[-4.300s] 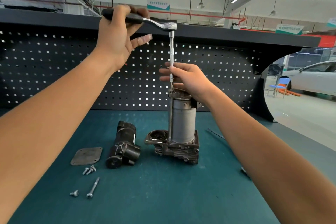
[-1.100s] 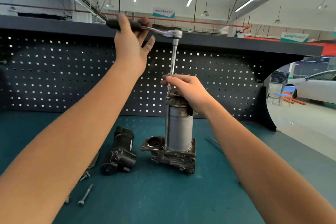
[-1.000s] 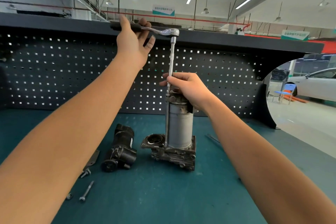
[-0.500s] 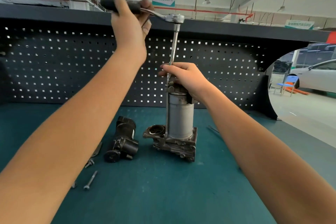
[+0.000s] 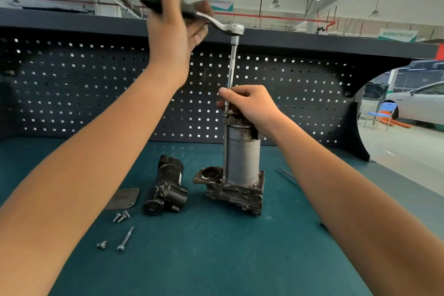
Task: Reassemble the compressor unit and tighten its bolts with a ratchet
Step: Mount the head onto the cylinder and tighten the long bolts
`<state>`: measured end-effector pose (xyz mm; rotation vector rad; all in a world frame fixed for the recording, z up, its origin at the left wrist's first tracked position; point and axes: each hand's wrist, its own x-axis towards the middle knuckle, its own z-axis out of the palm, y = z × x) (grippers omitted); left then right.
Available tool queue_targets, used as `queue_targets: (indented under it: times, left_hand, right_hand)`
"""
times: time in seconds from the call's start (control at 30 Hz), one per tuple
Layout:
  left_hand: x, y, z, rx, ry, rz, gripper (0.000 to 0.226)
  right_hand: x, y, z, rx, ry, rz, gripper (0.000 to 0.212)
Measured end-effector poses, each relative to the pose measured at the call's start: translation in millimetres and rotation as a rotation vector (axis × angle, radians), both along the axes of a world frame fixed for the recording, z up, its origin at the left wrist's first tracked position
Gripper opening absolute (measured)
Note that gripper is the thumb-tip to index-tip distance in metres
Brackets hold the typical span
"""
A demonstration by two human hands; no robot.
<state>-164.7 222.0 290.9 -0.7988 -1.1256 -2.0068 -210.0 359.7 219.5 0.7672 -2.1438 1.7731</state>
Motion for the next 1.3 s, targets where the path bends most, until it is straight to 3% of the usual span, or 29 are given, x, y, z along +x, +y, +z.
queue_targets:
  times: [0.07, 0.2, 0.3, 0.4, 0.47, 0.53, 0.67, 0.77, 0.87, 0.97, 1.03, 1.1, 1.2, 1.3]
  left_hand:
    - [-18, -12, 5, 0.211, -0.234, -0.198, 0.034]
    - [-40, -21, 11, 0.287, -0.428, -0.297, 0.045]
    - [-27, -13, 5, 0.136, -0.261, -0.190, 0.031]
    - [3, 3, -5, -0.251, 0.085, 0.224, 0.006]
    - [12, 9, -8, -0.391, 0.250, 0.340, 0.006]
    - [14, 11, -6, -0.292, 0.177, 0.273, 0.012]
    - [-12, 4, 7, 0.007, -0.182, -0.003, 0.016]
    - [-21, -2, 12, 0.134, -0.279, -0.158, 0.018]
    - [-9, 8, 5, -0.051, -0.139, -0.006, 0.013]
    - [11, 25, -8, -0.425, 0.303, 0.419, 0.013]
    - [13, 30, -13, -0.546, 0.481, 0.576, 0.016]
    - [15, 26, -11, -0.448, 0.362, 0.490, 0.013]
    - [6, 11, 1, -0.157, -0.020, 0.280, 0.017]
    - [-7, -2, 10, 0.072, -0.276, 0.083, 0.014]
  right_hand:
    - [-1, 2, 1, 0.010, -0.044, 0.038, 0.012]
    - [1, -1, 0, 0.048, -0.007, -0.004, 0.016]
    - [0, -4, -1, 0.031, 0.029, -0.085, 0.019]
    - [-1, -4, -1, -0.011, 0.015, -0.133, 0.012]
    - [-1, -2, -1, -0.018, 0.007, -0.128, 0.015]
    - [1, 0, 0, -0.017, -0.015, -0.083, 0.019]
    - [3, -1, 3, 0.035, -0.066, -0.012, 0.013]
    - [3, 1, 3, -0.021, -0.090, 0.034, 0.014]
    - [2, 2, 1, -0.031, -0.044, -0.019, 0.011]
    - [0, 1, 1, -0.032, -0.016, -0.090, 0.010]
    - [-2, -1, 2, -0.031, -0.006, -0.121, 0.015]
    - [-3, -4, 1, 0.028, 0.016, -0.156, 0.023]
    - [0, -9, 2, 0.154, 0.005, -0.150, 0.025]
    - [3, -5, 4, 0.024, -0.123, -0.010, 0.022]
